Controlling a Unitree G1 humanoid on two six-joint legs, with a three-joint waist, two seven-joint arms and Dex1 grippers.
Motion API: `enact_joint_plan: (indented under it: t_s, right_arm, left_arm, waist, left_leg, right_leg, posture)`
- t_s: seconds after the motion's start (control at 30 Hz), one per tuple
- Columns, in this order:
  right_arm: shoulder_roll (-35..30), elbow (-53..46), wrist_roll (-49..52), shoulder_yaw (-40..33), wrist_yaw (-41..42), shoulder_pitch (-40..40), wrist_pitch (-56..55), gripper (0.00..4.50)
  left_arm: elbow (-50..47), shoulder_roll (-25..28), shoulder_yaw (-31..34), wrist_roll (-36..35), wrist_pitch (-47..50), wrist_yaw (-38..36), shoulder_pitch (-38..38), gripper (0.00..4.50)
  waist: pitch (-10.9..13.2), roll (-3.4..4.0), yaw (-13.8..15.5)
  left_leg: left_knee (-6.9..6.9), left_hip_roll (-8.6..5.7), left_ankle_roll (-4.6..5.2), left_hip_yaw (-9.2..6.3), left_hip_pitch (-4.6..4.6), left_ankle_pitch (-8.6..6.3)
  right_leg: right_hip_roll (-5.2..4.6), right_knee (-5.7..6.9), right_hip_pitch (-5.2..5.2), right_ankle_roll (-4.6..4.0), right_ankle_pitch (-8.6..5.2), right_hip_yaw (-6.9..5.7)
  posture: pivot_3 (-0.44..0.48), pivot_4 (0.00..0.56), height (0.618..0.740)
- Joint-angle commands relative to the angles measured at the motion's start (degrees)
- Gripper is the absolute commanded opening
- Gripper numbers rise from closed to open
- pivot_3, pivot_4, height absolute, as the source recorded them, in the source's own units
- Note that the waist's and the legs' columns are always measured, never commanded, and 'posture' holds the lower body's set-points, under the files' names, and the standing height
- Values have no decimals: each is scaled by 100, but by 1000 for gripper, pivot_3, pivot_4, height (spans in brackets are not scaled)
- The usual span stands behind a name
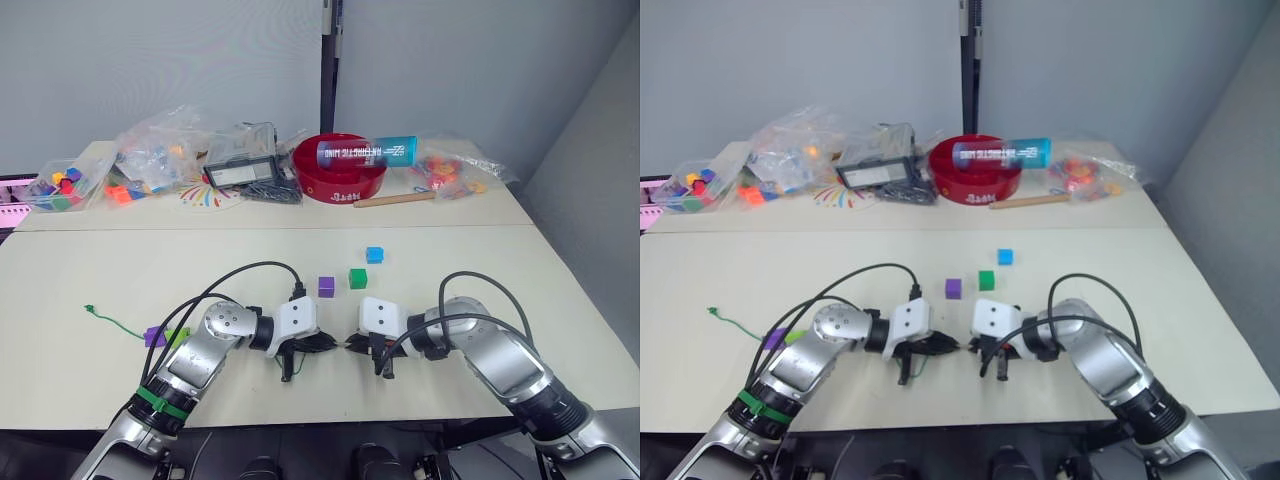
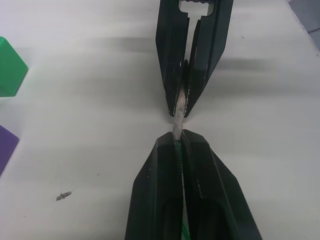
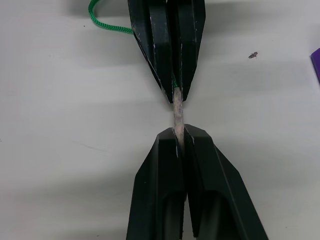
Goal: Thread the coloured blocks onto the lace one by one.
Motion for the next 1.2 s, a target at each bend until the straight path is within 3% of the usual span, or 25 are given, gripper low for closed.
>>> enact_joint_plan:
  t_s: [0.03,0.37,0.67,1.0,1.2]
  right_arm:
    - [52,-242,109,-157,-95,32,58,993]
    - [3,-542,777,-1094,-364,370,605,4476]
    - [1217,-530,930,-2132,-2295,1047,989,4476]
    - [2287,-778,688,-2458,-4060,1387,830,4476]
    - [2739,-428,544,-2433,-4671,1229,608,4476]
  left_arm:
    - [-77,12,68,-31,-69,-33,-96,0]
    - [-41,254,317,-153,-84,-142,-4,0]
    - [-240,521,613,-362,34,-151,209,0]
    - [-301,536,681,-352,65,-140,261,0]
    - [-321,532,669,-349,67,-147,267,0]
  waist:
    - [0,0,0]
    - [0,0,0]
    - [0,0,-2]
    - [0,1,-8]
    - [0,1,-22]
  left_leg:
    - [0,0,0,0,0,0]
    - [0,0,0,-1,-1,0]
    - [-2,1,0,-1,0,0]
    - [-3,1,0,-1,-1,0]
    - [-5,2,0,0,0,0]
  right_leg:
    - [0,0,0,0,0,0]
    - [0,-1,1,0,0,-1]
    - [0,1,1,0,0,0]
    - [0,0,-1,0,0,0]
    - [0,0,-1,0,0,1]
  posture:
    - [0,150,740]
    - [0,150,740]
    - [0,150,740]
    - [0,150,740]
    - [0,150,740]
